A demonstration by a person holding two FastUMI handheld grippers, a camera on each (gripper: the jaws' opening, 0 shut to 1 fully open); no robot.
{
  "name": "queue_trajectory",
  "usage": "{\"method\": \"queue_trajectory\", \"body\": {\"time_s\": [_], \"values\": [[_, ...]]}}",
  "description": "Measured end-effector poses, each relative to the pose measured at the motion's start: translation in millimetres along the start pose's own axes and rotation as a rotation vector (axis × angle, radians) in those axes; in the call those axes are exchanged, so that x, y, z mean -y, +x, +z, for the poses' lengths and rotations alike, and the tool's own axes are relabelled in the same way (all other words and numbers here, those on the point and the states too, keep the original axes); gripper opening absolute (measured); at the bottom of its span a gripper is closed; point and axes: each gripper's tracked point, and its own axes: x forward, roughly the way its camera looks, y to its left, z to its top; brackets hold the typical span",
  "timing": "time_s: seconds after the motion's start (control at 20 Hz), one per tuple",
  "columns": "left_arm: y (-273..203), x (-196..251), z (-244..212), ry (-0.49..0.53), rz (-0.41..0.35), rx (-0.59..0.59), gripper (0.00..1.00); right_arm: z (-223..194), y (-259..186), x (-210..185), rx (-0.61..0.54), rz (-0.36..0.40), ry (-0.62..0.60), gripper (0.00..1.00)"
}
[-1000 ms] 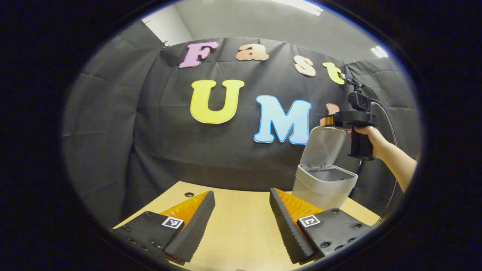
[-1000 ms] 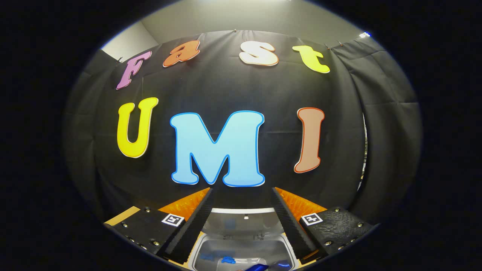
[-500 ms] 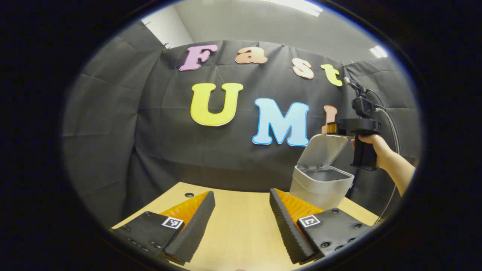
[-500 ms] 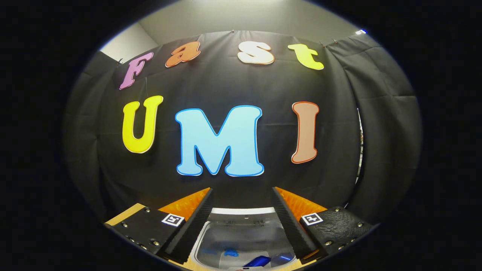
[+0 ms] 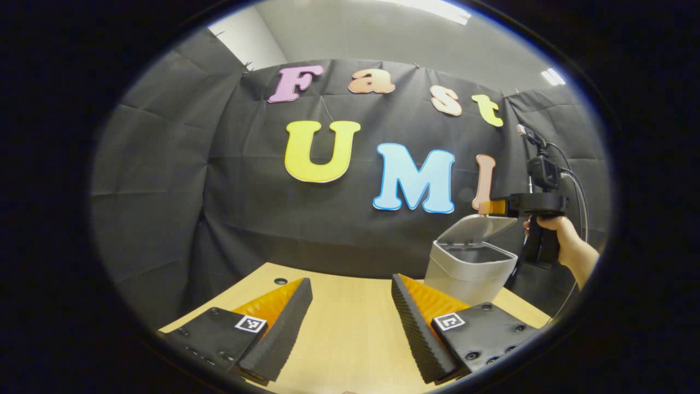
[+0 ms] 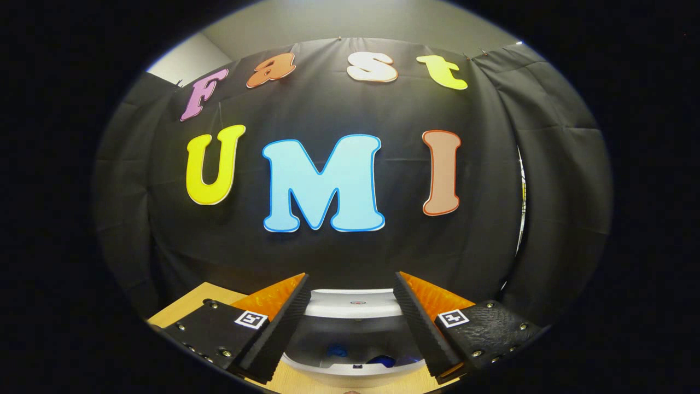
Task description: Press the lid of the desktop garbage bin to open it, pick up the crumpled paper on the desktop and throw it into the bin, then pick up the pop can on the desktop and drop it into the bin, and finally close the garbage bin lid.
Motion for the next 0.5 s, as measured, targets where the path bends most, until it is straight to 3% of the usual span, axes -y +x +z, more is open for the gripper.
{"method": "queue_trajectory", "body": {"time_s": [0.5], "values": [[-2,-8,-1,-0.002,0.037,-0.015,0.95,-56,-8,-3,-0.041,0.021,-0.015,0.97]]}}
